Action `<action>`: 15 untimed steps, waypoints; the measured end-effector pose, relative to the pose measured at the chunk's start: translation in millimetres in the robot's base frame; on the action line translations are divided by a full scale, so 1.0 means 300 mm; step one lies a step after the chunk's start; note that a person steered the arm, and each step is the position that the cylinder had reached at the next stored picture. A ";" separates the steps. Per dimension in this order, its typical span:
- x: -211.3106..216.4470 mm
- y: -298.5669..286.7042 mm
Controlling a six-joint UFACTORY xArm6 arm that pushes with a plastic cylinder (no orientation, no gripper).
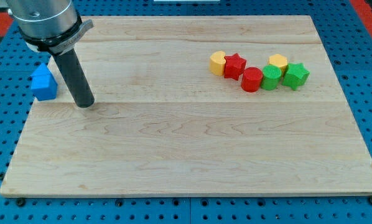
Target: Move the red star to the top left corner
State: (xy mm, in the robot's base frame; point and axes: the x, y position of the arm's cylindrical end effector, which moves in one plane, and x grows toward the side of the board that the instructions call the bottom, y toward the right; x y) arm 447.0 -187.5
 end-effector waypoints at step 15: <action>0.128 0.804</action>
State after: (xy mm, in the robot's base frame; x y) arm 485.4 53.8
